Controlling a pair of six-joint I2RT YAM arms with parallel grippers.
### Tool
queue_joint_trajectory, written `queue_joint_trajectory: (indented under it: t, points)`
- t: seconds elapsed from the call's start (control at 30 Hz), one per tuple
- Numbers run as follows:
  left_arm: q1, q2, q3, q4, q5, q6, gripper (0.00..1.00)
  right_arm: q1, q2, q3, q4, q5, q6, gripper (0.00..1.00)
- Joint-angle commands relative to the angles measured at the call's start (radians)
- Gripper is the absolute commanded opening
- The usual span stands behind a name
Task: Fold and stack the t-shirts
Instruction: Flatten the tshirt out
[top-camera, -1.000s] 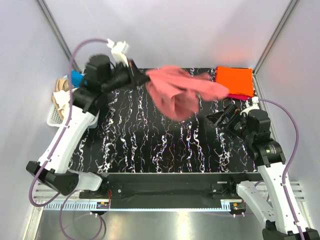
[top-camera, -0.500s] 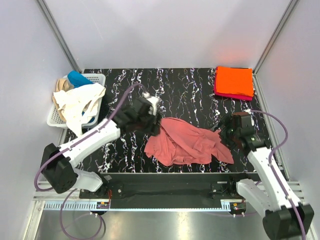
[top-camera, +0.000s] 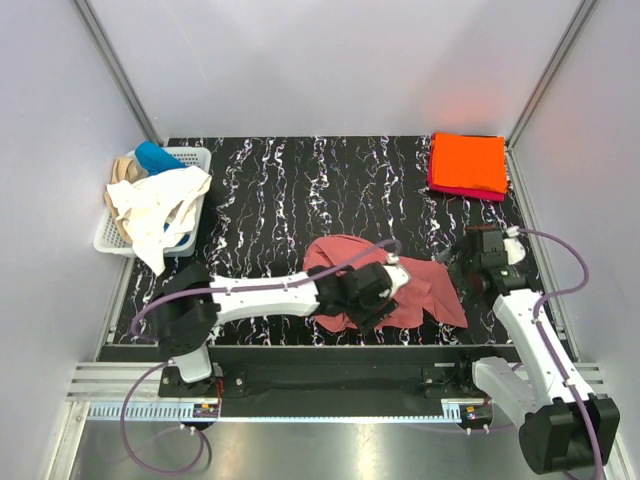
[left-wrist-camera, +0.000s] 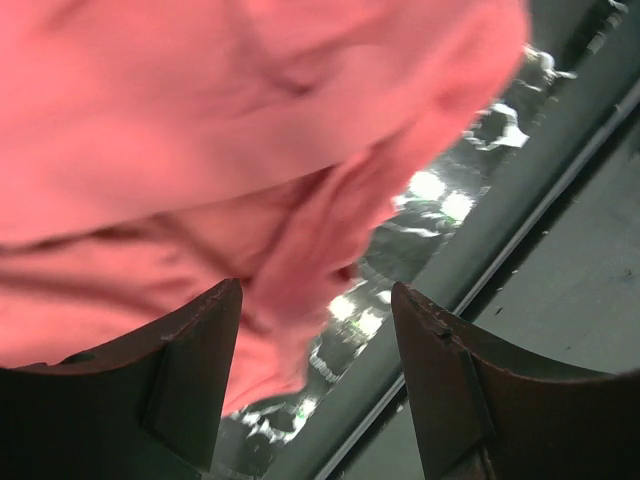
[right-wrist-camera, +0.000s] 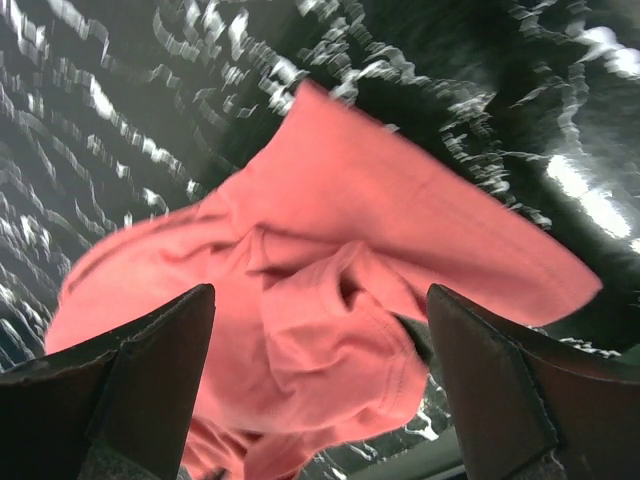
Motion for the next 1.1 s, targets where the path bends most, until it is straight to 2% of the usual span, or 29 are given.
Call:
queue_joint_trajectory:
  t: [0.0, 0.1, 0.23, 0.4, 0.47, 0.5, 0.57, 0.6, 0.67, 0.7, 0.8, 1.0, 1.03, 1.07]
  points:
    - [-0.052, 0.042, 0.1, 0.092, -0.083, 0.116, 0.66, -0.085, -0.044, -0.011, -0.033, 0.042, 0.037, 0.94]
    - [-0.056, 0.092, 0.123, 0.083, -0.116, 0.11, 0.66, -0.174, -0.05, 0.015, -0.033, -0.025, 0.012, 0.94]
    - [-0.056, 0.095, 0.089, 0.082, -0.119, 0.107, 0.66, -0.179, -0.044, 0.039, -0.033, -0.064, -0.007, 0.94]
    - [-0.056, 0.093, 0.042, 0.052, -0.193, 0.092, 0.65, -0.179, -0.037, -0.009, -0.033, -0.076, 0.045, 0.94]
    - [-0.055, 0.082, 0.024, 0.046, -0.214, 0.084, 0.61, -0.179, -0.015, -0.023, -0.033, -0.08, 0.057, 0.94]
    - [-0.053, 0.078, 0.007, 0.04, -0.221, 0.08, 0.44, -0.179, -0.004, -0.023, -0.03, -0.082, 0.063, 0.95]
    - [-0.049, 0.066, -0.006, 0.009, -0.259, 0.057, 0.26, -0.179, 0.023, -0.018, -0.028, -0.094, 0.062, 0.94]
    - [-0.041, 0.063, -0.006, -0.006, -0.271, 0.044, 0.1, -0.179, 0.031, -0.014, -0.025, -0.102, 0.06, 0.93]
    - [0.009, 0.047, -0.004, -0.06, -0.3, -0.011, 0.0, -0.179, 0.042, -0.001, -0.018, -0.11, 0.054, 0.92]
    - [0.038, 0.038, -0.006, -0.078, -0.299, -0.031, 0.0, -0.179, 0.043, 0.003, -0.016, -0.116, 0.045, 0.91]
    - [0.217, -0.04, -0.036, -0.103, -0.299, -0.114, 0.0, -0.179, 0.034, 0.017, -0.013, -0.114, 0.021, 0.9]
    - [0.442, -0.148, -0.003, -0.12, -0.391, -0.154, 0.0, -0.179, 0.023, -0.004, -0.007, -0.114, -0.007, 0.9]
    - [0.486, -0.146, 0.017, -0.122, -0.383, -0.148, 0.07, -0.179, 0.025, -0.011, -0.002, -0.122, -0.006, 0.9]
    - [0.503, -0.14, 0.061, -0.129, -0.364, -0.141, 0.07, -0.179, 0.028, -0.014, -0.001, -0.133, -0.007, 0.89]
